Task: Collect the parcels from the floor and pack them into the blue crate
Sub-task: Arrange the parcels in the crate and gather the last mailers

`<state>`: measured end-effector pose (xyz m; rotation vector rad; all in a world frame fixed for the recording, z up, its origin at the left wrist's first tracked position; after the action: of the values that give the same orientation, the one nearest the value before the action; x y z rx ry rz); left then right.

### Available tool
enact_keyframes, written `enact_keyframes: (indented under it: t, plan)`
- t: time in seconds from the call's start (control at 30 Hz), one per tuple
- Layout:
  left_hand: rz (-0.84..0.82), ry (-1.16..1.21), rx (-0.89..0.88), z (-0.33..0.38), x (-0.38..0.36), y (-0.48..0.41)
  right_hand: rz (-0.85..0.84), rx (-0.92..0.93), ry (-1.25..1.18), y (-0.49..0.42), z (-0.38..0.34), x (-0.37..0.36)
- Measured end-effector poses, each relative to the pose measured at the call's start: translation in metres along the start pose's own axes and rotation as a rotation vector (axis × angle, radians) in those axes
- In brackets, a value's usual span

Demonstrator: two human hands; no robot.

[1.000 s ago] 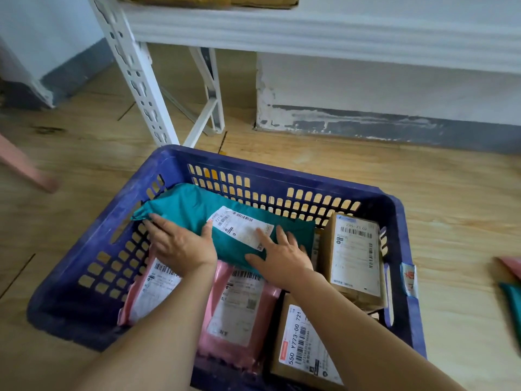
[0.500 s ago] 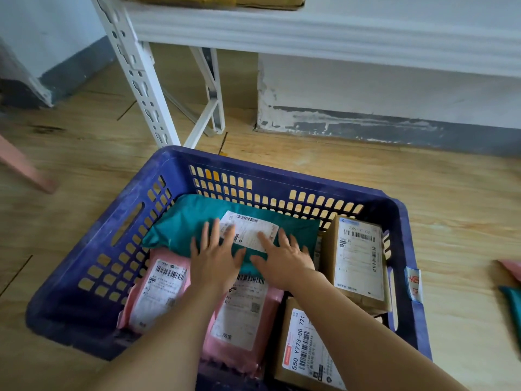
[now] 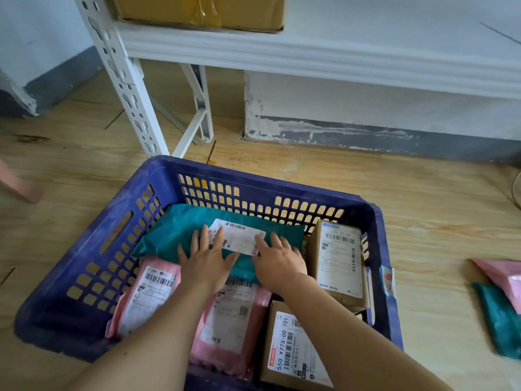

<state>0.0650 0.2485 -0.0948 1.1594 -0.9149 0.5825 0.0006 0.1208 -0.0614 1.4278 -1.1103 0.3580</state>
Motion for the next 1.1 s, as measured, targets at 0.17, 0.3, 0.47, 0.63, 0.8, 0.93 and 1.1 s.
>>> enact_keyframes:
  t: [0.17, 0.3, 0.47, 0.63, 0.8, 0.93, 1.1]
  plan:
    - [0.062, 0.010, -0.054, 0.018, 0.023, 0.017, 0.121, 0.061, -0.065, 0.031, 0.003, 0.035]
    - [0.089, 0.044, -0.131, 0.044, 0.048, 0.034, 0.204, 0.053, -0.082, 0.061, 0.017, 0.059]
    - [0.113, 0.060, -0.237, 0.085, 0.068, 0.060, 0.293, -0.016, -0.091, 0.103, 0.048, 0.079]
    - [0.134, 0.018, -0.346, 0.124, 0.081, 0.089, 0.332, -0.089, -0.109, 0.155, 0.084, 0.090]
    - [0.141, 0.058, -0.477, 0.191, 0.085, 0.125, 0.378, -0.194, -0.128, 0.213, 0.126, 0.097]
    - [0.055, 0.270, -0.564, 0.251, 0.072, 0.163, 0.430, -0.283, -0.163, 0.256, 0.160, 0.090]
    - [-0.052, 0.404, -0.675, 0.298, 0.052, 0.202, 0.512, -0.410, -0.205, 0.298, 0.207, 0.066]
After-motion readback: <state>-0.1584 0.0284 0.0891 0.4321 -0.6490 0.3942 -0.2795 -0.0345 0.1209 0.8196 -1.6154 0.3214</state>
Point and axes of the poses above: each hand's wrist, its own y-axis away from the middle knuckle, its own x-axis out of the back of the hand, z = x × y, the point moved 2 cm from there along -y, towards the middle knuckle, and after that the axes turned 9 degrees about -z, right-handed, at the moved point
